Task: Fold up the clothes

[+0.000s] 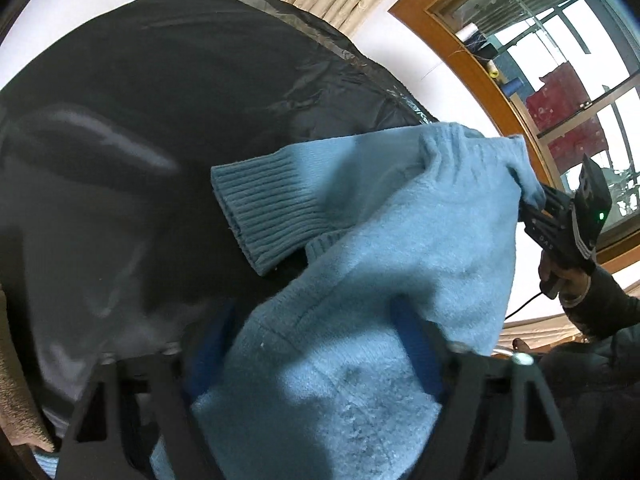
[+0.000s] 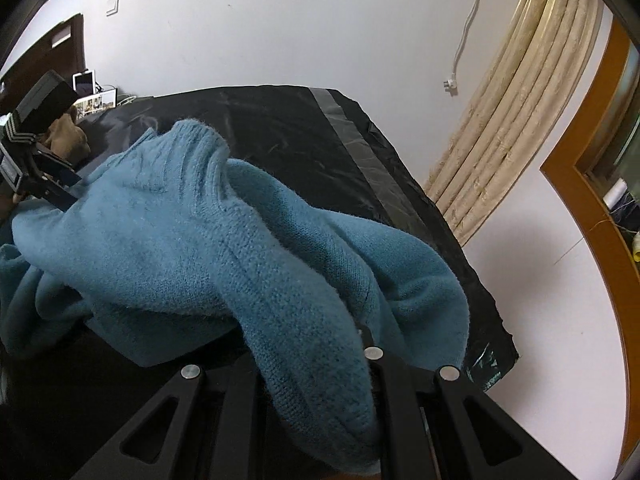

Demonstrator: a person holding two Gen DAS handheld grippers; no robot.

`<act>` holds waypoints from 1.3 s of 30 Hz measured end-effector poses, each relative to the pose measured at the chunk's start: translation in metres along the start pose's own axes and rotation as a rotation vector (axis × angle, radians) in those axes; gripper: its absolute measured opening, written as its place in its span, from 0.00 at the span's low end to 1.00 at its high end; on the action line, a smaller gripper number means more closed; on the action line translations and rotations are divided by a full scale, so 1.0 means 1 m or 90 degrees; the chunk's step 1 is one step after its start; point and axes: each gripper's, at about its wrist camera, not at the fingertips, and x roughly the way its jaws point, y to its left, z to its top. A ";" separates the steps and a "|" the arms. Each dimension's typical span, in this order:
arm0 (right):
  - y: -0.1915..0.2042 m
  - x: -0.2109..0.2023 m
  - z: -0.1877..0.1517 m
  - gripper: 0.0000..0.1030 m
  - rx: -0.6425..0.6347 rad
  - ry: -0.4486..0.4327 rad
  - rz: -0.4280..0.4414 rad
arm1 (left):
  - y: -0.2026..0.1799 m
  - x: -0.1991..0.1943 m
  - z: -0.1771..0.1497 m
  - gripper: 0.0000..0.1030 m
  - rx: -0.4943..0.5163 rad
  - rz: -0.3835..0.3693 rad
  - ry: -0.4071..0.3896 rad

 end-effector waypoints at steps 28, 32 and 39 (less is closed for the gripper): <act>-0.022 0.009 0.018 0.15 -0.038 -0.061 0.146 | -0.071 -0.012 -0.040 0.17 -0.113 0.336 -0.046; -0.029 0.003 0.016 0.19 -0.046 -0.066 0.176 | -0.076 -0.034 -0.042 0.16 -0.174 0.380 -0.108; -0.047 -0.021 0.005 0.61 -0.051 -0.077 0.253 | -0.105 -0.125 -0.046 0.16 -0.265 0.463 -0.316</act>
